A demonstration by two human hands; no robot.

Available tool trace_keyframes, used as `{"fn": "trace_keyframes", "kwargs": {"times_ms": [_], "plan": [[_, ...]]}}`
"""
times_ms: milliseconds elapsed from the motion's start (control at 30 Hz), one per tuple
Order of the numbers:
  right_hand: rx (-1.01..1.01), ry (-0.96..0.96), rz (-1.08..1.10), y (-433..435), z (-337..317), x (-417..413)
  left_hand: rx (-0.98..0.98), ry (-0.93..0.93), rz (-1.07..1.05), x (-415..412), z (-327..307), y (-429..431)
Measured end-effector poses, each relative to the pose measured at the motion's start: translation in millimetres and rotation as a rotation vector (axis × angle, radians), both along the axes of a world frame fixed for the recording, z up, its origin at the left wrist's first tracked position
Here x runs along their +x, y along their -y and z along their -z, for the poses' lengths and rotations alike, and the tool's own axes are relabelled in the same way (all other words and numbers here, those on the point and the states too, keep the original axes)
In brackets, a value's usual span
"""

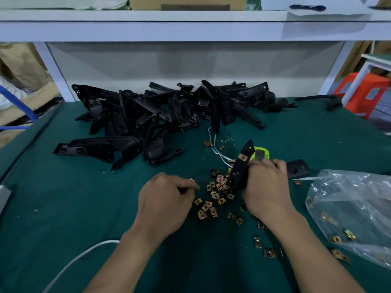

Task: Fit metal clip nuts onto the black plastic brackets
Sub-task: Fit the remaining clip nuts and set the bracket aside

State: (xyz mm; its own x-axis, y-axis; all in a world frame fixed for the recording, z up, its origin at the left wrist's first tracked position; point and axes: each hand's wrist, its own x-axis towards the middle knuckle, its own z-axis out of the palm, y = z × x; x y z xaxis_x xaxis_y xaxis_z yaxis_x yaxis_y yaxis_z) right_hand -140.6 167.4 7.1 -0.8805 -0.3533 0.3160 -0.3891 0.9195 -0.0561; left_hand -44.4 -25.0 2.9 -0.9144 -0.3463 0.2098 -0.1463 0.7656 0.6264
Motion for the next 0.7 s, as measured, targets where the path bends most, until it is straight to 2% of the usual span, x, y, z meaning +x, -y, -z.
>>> {"fn": "trace_keyframes", "kwargs": {"times_ms": [100,233,400,500,567,633,700], "plan": [[0.003,0.027,0.011,-1.4,3.9,-4.8,-0.099,0.124,0.136,0.4,0.9,3.6],[0.008,0.044,-0.04,3.4,7.5,-2.2,-0.124,0.19,0.221,0.6,3.7,3.1],[-0.024,0.063,-0.07,5.7,9.9,-0.3,-0.129,0.128,0.233,-3.0,7.6,2.7],[-0.036,0.056,-0.081,6.3,10.3,-0.1,-0.106,0.024,0.122,-1.7,9.3,-7.1],[-0.045,0.047,-0.089,6.8,11.0,0.0,0.028,-0.039,0.01,-0.7,8.4,-11.8],[-0.054,0.05,-0.1,8.0,12.1,0.1,0.282,-0.084,-0.036,0.0,5.6,-16.2],[-0.055,0.063,-0.114,9.9,13.5,0.6,0.377,-0.099,-0.038,-0.2,4.3,-18.0]]}}
